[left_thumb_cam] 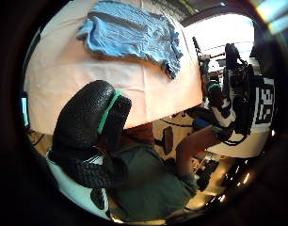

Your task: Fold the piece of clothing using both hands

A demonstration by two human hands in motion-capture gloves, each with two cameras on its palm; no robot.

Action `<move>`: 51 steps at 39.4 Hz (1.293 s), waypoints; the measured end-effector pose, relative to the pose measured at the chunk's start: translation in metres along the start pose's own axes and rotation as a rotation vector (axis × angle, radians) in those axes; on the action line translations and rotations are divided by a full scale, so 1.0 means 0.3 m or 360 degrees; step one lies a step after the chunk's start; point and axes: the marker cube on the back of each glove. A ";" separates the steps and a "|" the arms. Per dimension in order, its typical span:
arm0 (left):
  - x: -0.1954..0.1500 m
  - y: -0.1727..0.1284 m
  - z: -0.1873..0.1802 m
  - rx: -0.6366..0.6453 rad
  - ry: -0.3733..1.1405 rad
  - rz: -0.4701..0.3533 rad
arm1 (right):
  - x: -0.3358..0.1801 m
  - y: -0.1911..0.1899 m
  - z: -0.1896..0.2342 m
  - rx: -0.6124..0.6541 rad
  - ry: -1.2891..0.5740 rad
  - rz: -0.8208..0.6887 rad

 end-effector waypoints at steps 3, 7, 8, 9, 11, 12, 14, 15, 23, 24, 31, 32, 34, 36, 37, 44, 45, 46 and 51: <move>0.009 0.006 -0.015 0.0014 0.0015 0.0017 | 0.010 -0.005 -0.002 0.0001 0.0019 -0.0001; 0.014 0.011 -0.026 -0.0008 0.0005 0.0021 | 0.031 -0.016 0.001 -0.0024 0.0058 0.0008; 0.013 0.011 -0.026 -0.0024 -0.0005 0.0019 | 0.037 -0.018 -0.001 -0.0031 0.0064 0.0009; 0.012 0.008 -0.023 -0.0043 -0.0017 0.0017 | 0.045 -0.023 -0.001 -0.0038 0.0071 0.0012; 0.010 -0.007 -0.006 -0.0086 -0.0040 0.0016 | 0.070 -0.040 0.007 -0.0051 0.0090 0.0027; 0.007 -0.023 0.009 -0.0102 -0.0052 0.0018 | 0.084 -0.051 0.012 -0.0058 0.0099 0.0038; 0.002 -0.068 0.048 -0.0120 -0.0071 0.0023 | 0.114 -0.071 0.024 -0.0076 0.0108 0.0061; 0.001 -0.089 0.067 -0.0130 -0.0077 0.0025 | 0.130 -0.082 0.032 -0.0087 0.0106 0.0073; 0.040 -0.226 0.217 -0.0276 -0.0084 0.0009 | 0.262 -0.214 0.179 -0.0153 0.0041 0.0190; 0.044 -0.243 0.239 -0.0284 -0.0096 0.0013 | 0.274 -0.231 0.205 -0.0160 0.0037 0.0196; 0.073 -0.333 0.284 -0.0014 -0.0288 0.0085 | 0.255 -0.246 0.284 -0.0178 -0.0162 0.0013; 0.080 -0.330 0.293 -0.0044 -0.0292 0.0107 | 0.238 -0.244 0.284 -0.0156 -0.0229 -0.0063; 0.089 -0.299 0.316 -0.0220 -0.0312 0.0113 | 0.228 -0.250 0.304 -0.0156 -0.0261 -0.0110; 0.092 -0.268 0.339 -0.0404 -0.0327 0.0106 | 0.238 -0.254 0.345 -0.0233 -0.0207 -0.0083; 0.093 -0.261 0.351 -0.0458 -0.0330 0.0108 | 0.240 -0.254 0.365 -0.0280 -0.0187 -0.0083; 0.063 -0.300 0.393 -0.0288 -0.0341 0.0109 | 0.161 -0.282 0.437 -0.0255 -0.0421 -0.0432; 0.059 -0.297 0.393 -0.0254 -0.0339 0.0105 | 0.165 -0.282 0.442 -0.0249 -0.0401 -0.0405; 0.054 -0.297 0.392 -0.0203 -0.0343 0.0097 | 0.172 -0.283 0.446 -0.0231 -0.0365 -0.0357; 0.005 -0.346 0.381 0.0269 -0.0497 0.0036 | 0.220 -0.303 0.439 0.0037 -0.0067 -0.0046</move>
